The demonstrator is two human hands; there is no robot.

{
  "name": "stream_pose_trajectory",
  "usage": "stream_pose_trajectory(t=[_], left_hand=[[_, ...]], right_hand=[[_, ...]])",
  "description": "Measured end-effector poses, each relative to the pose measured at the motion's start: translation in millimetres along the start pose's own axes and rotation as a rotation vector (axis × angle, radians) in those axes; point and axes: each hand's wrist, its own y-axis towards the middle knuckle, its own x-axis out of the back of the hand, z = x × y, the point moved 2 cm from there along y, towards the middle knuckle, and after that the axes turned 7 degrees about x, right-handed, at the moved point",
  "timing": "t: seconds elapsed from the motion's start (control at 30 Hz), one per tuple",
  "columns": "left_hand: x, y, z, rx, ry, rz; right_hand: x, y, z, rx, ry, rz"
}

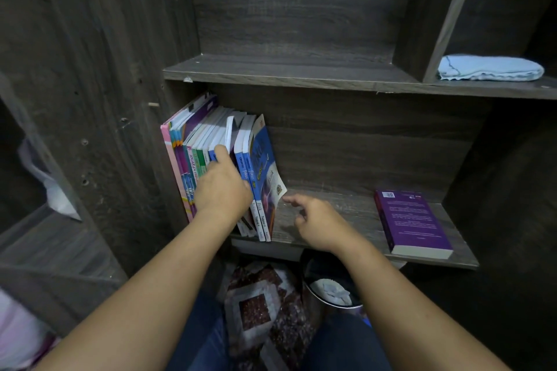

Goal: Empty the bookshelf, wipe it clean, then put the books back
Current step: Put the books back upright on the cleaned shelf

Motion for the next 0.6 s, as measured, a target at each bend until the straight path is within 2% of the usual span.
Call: stream_pose_trajectory(t=[0.3,0.47,0.6], left_hand=[[11,-3,-9,-0.057,0.402,0.116],[39,-17,-26,-0.052,0.562,0.298],[54,-21,-30,-0.225,0.682,0.461]], right_hand=[[2,-17,5,0.020,0.032,-0.018],[9,-18,1,0.024,0.053,-0.033],[11,-17,2,0.019,0.055,-0.037]])
